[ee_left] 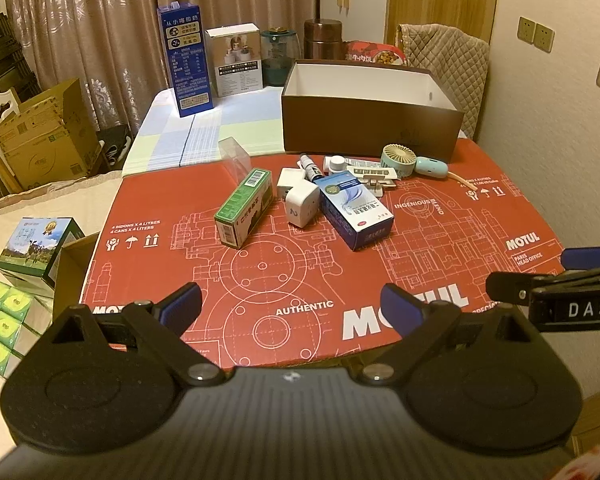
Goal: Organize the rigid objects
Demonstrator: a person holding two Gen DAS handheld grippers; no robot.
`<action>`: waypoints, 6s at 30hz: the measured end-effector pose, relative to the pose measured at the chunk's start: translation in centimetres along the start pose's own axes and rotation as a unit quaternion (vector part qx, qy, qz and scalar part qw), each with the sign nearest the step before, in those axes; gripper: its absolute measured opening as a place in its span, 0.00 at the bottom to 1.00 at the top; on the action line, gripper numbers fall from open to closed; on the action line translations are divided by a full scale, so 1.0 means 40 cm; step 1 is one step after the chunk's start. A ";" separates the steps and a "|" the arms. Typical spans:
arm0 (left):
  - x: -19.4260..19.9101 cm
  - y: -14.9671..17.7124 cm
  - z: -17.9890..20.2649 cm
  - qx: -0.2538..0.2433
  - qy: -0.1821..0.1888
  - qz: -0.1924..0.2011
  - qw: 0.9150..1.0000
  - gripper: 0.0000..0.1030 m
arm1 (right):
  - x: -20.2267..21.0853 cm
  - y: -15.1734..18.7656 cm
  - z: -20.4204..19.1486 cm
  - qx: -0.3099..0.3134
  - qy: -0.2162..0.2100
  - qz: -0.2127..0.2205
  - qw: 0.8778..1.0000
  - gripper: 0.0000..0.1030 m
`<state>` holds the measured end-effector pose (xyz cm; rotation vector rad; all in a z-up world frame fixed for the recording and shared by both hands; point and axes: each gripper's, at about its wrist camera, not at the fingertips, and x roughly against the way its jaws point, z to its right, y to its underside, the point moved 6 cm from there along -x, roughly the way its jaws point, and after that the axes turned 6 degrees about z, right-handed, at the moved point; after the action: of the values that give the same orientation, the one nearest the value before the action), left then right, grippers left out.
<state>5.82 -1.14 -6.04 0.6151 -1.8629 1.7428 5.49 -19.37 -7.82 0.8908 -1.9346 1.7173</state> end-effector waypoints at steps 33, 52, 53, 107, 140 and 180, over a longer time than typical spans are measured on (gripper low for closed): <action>-0.068 -0.004 0.035 0.021 -0.005 -0.023 0.999 0.92 | -0.023 -0.024 0.109 -0.006 -0.047 0.040 0.998 0.98; -0.191 0.023 -0.047 0.024 -0.026 -0.060 0.998 0.85 | -0.140 -0.034 0.116 0.003 -0.093 0.004 0.996 0.98; -0.207 0.016 -0.059 0.019 -0.023 -0.060 0.998 0.85 | -0.152 -0.039 0.109 0.003 -0.091 0.005 0.996 0.98; -0.618 -0.167 -0.054 -0.109 0.112 -0.081 0.984 0.63 | -0.631 -0.114 -0.048 0.118 -0.073 -0.060 0.989 0.60; -0.665 -0.111 0.013 -0.127 0.135 -0.073 0.980 0.21 | -0.452 -0.011 0.211 -0.040 0.100 -0.040 0.993 0.61; -0.671 -0.129 0.082 -0.169 0.142 -0.058 0.974 0.23 | -0.527 -0.071 0.222 -0.051 0.092 -0.045 0.993 0.61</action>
<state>29.51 -5.26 -19.47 0.3158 -1.8201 1.3178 23.55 -24.11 -21.35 0.7435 -1.8164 1.5746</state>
